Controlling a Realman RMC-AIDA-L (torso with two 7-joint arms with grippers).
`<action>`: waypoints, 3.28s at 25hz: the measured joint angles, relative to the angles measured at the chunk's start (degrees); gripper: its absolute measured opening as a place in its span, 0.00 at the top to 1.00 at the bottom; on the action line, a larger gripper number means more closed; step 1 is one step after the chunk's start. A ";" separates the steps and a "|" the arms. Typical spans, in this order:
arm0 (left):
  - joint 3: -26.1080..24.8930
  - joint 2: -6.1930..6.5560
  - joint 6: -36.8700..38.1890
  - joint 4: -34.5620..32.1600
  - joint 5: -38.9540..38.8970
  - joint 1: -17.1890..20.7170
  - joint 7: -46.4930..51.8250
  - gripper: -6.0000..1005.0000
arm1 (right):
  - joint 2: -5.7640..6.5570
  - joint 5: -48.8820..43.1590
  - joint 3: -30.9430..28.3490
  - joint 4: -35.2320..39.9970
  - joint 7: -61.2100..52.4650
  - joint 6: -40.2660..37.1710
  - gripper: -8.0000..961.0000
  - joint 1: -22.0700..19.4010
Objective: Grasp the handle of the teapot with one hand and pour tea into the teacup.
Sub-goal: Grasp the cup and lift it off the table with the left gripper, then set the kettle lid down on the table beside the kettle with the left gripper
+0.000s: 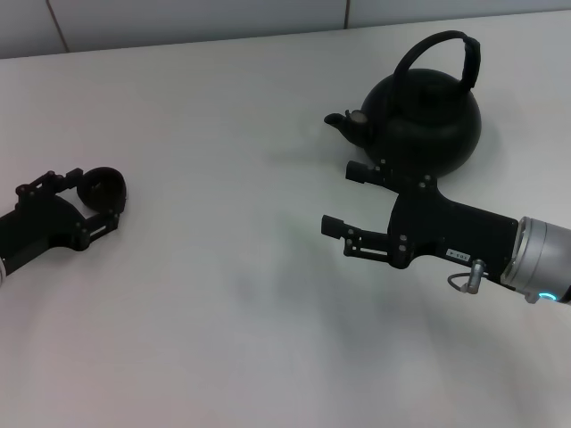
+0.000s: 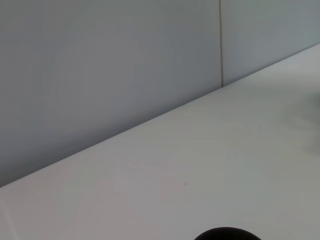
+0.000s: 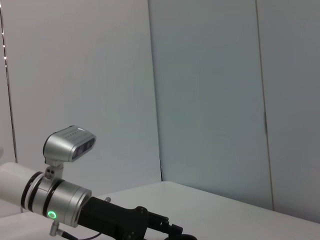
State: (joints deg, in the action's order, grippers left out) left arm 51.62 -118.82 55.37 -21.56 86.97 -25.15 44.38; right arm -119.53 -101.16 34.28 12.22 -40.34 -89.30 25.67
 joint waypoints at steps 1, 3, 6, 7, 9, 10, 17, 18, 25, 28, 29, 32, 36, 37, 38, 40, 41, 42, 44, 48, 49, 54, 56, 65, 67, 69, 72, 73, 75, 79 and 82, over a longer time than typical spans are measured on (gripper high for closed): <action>0.00 0.00 0.00 0.00 -0.02 0.00 0.00 0.23 | 0.00 0.00 0.00 0.00 0.00 0.00 0.14 0.00; 0.11 0.00 0.00 0.00 -0.05 0.00 0.00 0.28 | 0.00 0.00 0.00 0.00 0.00 0.00 0.14 -0.01; 0.31 0.00 0.10 0.00 -0.13 0.09 0.00 0.32 | 0.00 0.00 0.00 0.00 0.00 0.00 0.14 -0.01; 0.34 0.01 0.34 -0.06 -0.13 0.25 0.00 0.32 | 0.00 0.00 0.00 0.00 0.00 0.00 0.14 -0.01; 0.40 0.00 1.46 -0.27 -0.08 0.54 0.00 0.32 | 0.00 0.00 0.00 -0.01 0.00 0.00 0.14 -0.01; 0.40 0.00 1.46 -0.27 -0.08 0.54 0.00 0.32 | 0.00 0.00 0.00 -0.01 0.00 0.00 0.14 -0.01; 0.49 0.08 13.81 -1.41 0.07 1.73 -0.06 0.32 | 0.06 0.01 -0.09 0.08 0.00 0.44 0.14 -0.35; 0.61 0.08 15.29 -1.52 0.22 1.77 -0.06 0.32 | 0.06 0.01 -0.09 0.08 0.00 0.44 0.14 -0.35; 8.85 0.07 18.95 -2.32 0.57 2.30 -3.61 0.32 | 0.09 0.06 -0.14 0.09 0.19 0.59 0.14 -0.70; 13.55 0.02 18.97 -3.02 0.40 2.46 -3.69 0.32 | 0.09 0.09 -0.36 0.04 0.36 0.59 0.14 -0.94; 13.93 0.01 18.95 -3.12 0.39 2.48 -3.69 0.32 | 0.09 0.09 -0.36 0.04 0.36 0.59 0.14 -0.94; 15.04 0.00 18.81 -3.52 0.37 2.62 -3.69 0.32 | 0.09 0.09 -0.38 0.08 0.44 0.21 0.14 -1.21; 15.24 0.00 18.62 -3.58 0.38 2.79 -3.69 0.32 | 0.09 0.09 -0.43 0.09 0.47 0.14 0.14 -1.27; 15.26 0.00 18.44 -3.58 0.40 2.85 -3.69 0.32 | 0.09 0.09 -0.47 0.09 0.48 0.13 0.14 -1.31; 15.26 0.00 18.34 -3.58 0.42 2.89 -3.69 0.32 | 0.09 0.09 -0.47 0.09 0.48 0.13 0.14 -1.31; 15.27 0.00 18.11 -3.57 0.45 3.00 -3.69 0.32 | 0.09 0.09 -0.51 0.09 0.49 0.11 0.14 -1.35; 15.29 0.00 17.97 -3.56 0.46 3.06 -3.69 0.32 | 0.09 0.09 -0.52 0.09 0.50 0.10 0.14 -1.35; 15.29 0.00 17.75 -3.55 0.47 3.17 -3.69 0.32 | 0.09 0.09 -0.53 0.09 0.51 0.09 0.14 -1.34; 15.30 0.00 17.41 -3.48 0.52 3.25 -3.69 0.32 | 0.09 0.09 -0.53 0.08 0.52 0.08 0.14 -1.31; 15.33 0.00 17.00 -3.38 0.56 3.43 -3.69 0.32 | 0.09 0.09 -0.53 0.08 0.53 0.08 0.14 -1.14; 15.34 0.00 16.97 -3.43 0.57 3.54 -3.69 0.32 | 0.09 0.09 -0.53 0.08 0.53 0.08 0.14 -1.12; 15.39 0.00 16.87 -3.59 0.58 3.81 -3.69 0.32 | 0.09 0.09 -0.53 0.08 0.53 0.14 0.14 -0.96; 15.53 0.00 16.36 -3.59 0.57 3.80 -3.69 0.32 | 0.09 0.09 -0.53 0.08 0.53 0.19 0.14 -0.88; 16.68 0.07 15.45 -3.59 0.57 3.77 -3.69 0.32 | 0.07 0.09 -0.53 0.08 0.53 0.29 0.14 -0.59; 16.68 0.08 15.38 -3.59 0.58 3.67 -3.64 0.32 | 0.02 0.09 -0.53 0.08 0.53 0.39 0.14 -0.47; 16.68 0.10 15.34 -3.59 0.60 3.63 -3.58 0.32 | 0.01 0.09 -0.53 0.08 0.53 0.39 0.14 -0.44; 16.67 0.17 14.97 -3.58 0.61 3.53 -3.52 0.32 | 0.00 0.09 -0.53 0.08 0.53 0.45 0.14 -0.33; 16.67 0.17 14.97 -3.58 0.61 3.53 -3.52 0.32 | 0.00 0.09 -0.53 0.08 0.53 0.45 0.14 -0.33; 16.67 0.18 14.52 -3.58 0.63 3.53 -3.55 0.32 | 0.00 0.09 -0.53 0.06 0.53 0.48 0.14 -0.29; 16.67 0.13 14.08 -3.58 0.65 3.44 -3.58 0.32 | 0.00 0.09 -0.53 0.00 0.53 0.54 0.14 -0.18; 16.67 0.11 14.07 -3.58 0.66 3.44 -3.43 0.32 | 0.00 0.09 -0.53 -0.01 0.53 0.61 0.14 -0.13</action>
State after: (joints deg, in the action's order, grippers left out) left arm 68.29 -118.71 69.43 -25.13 87.63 -21.71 40.95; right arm -119.53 -101.07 33.75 12.21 -39.81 -88.69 25.54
